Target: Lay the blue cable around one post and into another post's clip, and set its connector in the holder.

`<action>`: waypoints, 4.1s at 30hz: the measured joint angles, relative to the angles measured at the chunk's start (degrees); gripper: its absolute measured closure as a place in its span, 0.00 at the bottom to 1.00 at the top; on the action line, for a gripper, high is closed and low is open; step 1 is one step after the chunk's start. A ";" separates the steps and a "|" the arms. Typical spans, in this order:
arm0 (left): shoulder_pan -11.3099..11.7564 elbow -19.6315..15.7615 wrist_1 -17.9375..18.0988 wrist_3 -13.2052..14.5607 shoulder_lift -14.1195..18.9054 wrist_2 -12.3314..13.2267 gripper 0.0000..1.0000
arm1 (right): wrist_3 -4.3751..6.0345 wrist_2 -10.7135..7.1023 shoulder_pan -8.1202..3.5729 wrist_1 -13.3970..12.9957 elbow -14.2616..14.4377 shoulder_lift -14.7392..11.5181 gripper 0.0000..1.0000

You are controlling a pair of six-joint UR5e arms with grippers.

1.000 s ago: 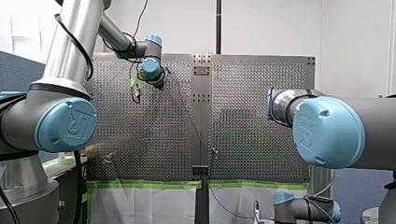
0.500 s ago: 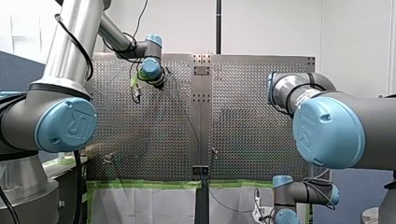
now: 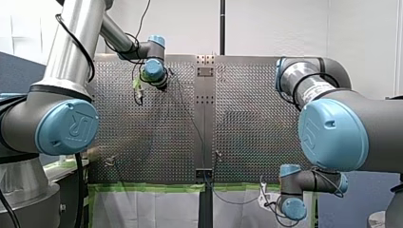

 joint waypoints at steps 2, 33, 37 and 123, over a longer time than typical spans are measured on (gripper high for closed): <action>-0.01 0.00 0.02 0.00 0.00 0.00 0.00 | 0.30 -0.95 -0.02 -0.96 -0.01 -0.99 1.00; -0.26 -0.08 -0.15 -0.04 -0.03 -1.01 0.00 | -0.60 -8.52 0.05 -4.03 2.45 -16.47 1.00; -0.35 -0.13 -0.75 -0.73 -0.04 -1.69 0.00 | -0.59 -8.54 0.23 -3.63 2.46 -18.64 1.00; -2.66 4.11 -32.80 20.48 16.90 3.42 0.00 | 2.04 -8.53 -0.01 -3.38 2.34 -21.11 1.00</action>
